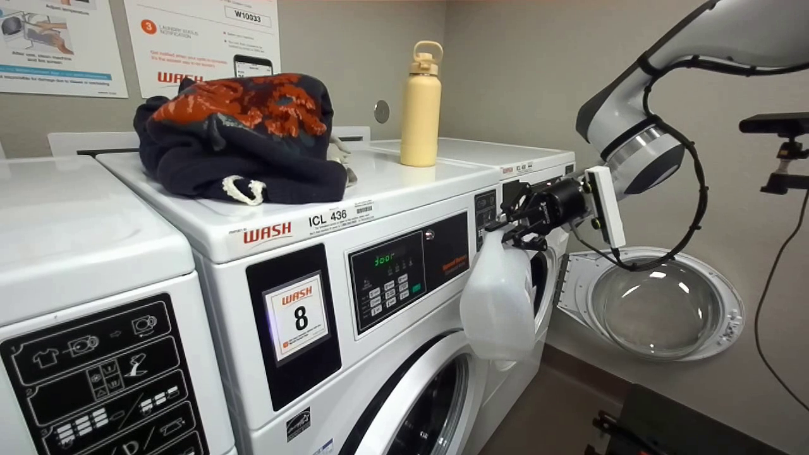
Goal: Pour some detergent into the washing machine drawer
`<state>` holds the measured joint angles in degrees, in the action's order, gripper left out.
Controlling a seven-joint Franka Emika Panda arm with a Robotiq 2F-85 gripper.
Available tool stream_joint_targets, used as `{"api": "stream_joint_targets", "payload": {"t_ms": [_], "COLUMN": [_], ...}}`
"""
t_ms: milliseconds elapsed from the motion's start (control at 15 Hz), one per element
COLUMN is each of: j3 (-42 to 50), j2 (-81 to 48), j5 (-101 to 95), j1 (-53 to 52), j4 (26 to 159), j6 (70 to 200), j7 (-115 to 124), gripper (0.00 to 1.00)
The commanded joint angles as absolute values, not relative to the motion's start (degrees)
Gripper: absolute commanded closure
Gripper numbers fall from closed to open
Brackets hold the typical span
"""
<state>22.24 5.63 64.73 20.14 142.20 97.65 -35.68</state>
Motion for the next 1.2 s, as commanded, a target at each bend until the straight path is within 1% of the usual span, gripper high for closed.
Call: {"api": "stream_joint_targets", "payload": {"t_ms": [0,467,667,1133], "j3": [18.98,11.95,10.48,8.3], "j2": [17.57,28.0,30.01,34.1], "j5": [61.03,53.21,48.42,39.32], "j1": [19.69,17.47,16.17,11.25], "j4": [146.93,148.1,146.68,141.25], "j6": [104.59,115.32,117.72,118.35], "j7": [-30.98,-24.69,-21.92,-17.18], "gripper": [0.94,0.94,0.94,0.94]}}
